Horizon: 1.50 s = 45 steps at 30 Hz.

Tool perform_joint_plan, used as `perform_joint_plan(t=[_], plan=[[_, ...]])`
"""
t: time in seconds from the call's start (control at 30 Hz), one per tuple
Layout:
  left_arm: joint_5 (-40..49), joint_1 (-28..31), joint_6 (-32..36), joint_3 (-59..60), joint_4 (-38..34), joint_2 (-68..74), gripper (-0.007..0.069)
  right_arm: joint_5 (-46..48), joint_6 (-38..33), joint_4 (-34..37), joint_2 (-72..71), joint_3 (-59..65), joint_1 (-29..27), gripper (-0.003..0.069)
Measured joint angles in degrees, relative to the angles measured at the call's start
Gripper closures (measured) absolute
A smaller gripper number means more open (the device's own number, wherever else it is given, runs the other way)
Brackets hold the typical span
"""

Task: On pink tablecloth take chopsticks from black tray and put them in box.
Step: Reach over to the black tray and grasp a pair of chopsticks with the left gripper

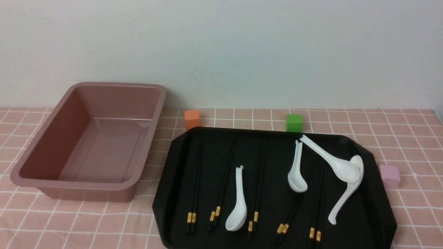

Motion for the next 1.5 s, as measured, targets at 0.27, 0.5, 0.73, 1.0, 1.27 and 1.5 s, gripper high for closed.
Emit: perform_joint_plan(t=[0.27, 0.5, 0.73, 1.0, 1.27, 1.5], plan=[[0.00, 0.00, 0.19, 0.00, 0.00, 0.00, 0.0386, 0.00, 0.00, 0.00, 0.00, 0.00, 0.00, 0.0419], [-1.88, 0.00, 0.22, 0.00, -0.09, 0.00, 0.0386, 0.00, 0.00, 0.00, 0.00, 0.00, 0.00, 0.0419], [-10.93, 0.00, -12.72, 0.00, -22.51, 0.00, 0.0386, 0.00, 0.00, 0.00, 0.00, 0.00, 0.00, 0.0419], [-15.43, 0.00, -15.62, -3.92, -34.48, 0.00, 0.0419, 0.00, 0.00, 0.00, 0.00, 0.00, 0.00, 0.0419], [9.07, -0.09, 4.81, -24.43, -32.33, 18.77, 0.0592, 0.00, 0.00, 0.00, 0.00, 0.00, 0.00, 0.0419], [21.09, -7.90, 18.63, -39.54, -28.19, 46.14, 0.0631, 0.00, 0.00, 0.00, 0.00, 0.00, 0.00, 0.0419]])
